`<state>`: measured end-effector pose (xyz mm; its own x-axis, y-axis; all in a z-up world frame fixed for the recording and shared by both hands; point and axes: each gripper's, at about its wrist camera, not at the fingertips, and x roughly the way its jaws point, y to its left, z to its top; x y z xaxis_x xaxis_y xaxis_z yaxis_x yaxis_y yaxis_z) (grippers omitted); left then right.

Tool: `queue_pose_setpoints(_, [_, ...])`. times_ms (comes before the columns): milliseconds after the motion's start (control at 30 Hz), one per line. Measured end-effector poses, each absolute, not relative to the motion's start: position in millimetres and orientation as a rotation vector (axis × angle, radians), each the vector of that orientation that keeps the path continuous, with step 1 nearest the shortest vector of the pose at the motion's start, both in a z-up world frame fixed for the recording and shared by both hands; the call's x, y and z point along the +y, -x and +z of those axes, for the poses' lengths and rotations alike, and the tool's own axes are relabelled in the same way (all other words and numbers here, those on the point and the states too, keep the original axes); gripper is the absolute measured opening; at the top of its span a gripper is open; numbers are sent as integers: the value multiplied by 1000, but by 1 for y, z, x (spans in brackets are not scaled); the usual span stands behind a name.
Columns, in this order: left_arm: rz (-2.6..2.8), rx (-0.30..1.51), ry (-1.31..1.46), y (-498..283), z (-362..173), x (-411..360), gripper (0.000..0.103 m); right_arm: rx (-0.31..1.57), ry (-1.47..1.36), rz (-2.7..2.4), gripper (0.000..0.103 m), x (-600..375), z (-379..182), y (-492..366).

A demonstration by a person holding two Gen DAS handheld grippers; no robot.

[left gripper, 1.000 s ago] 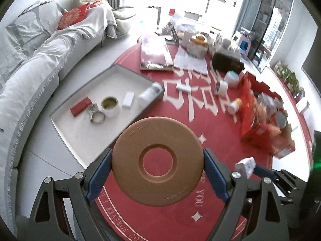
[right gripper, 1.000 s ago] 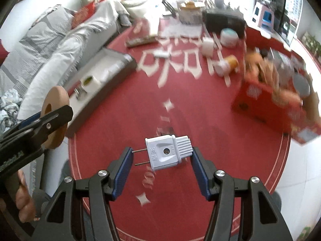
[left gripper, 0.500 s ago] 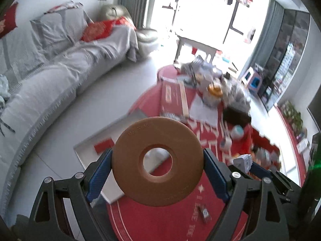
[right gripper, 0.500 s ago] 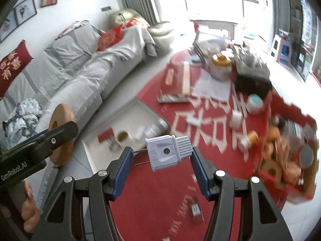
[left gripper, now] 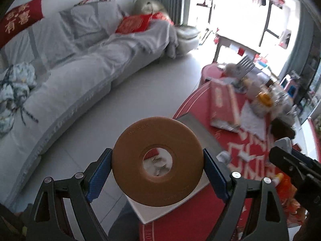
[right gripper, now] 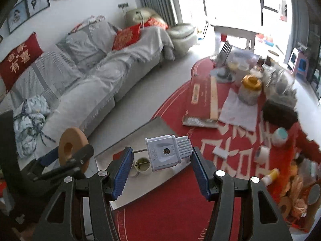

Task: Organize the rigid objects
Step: 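Carry the tape ring in left gripper and plug in right gripper over the tray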

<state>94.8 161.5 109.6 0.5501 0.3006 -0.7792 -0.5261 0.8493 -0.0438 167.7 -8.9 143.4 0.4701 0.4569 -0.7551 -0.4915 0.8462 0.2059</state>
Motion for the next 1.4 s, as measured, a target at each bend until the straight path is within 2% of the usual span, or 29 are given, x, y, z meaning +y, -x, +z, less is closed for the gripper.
queue_pose_setpoints(200, [536, 952, 308, -106, 60, 175, 89, 1021, 73, 572, 60, 17, 94, -177])
queue_pose_setpoints(500, [556, 1026, 328, -115, 25, 191, 89, 1112, 123, 564, 60, 40, 47, -190])
queue_pose_setpoints(1400, [565, 1097, 323, -130, -10, 199, 89, 1164, 193, 575, 60, 66, 14, -210])
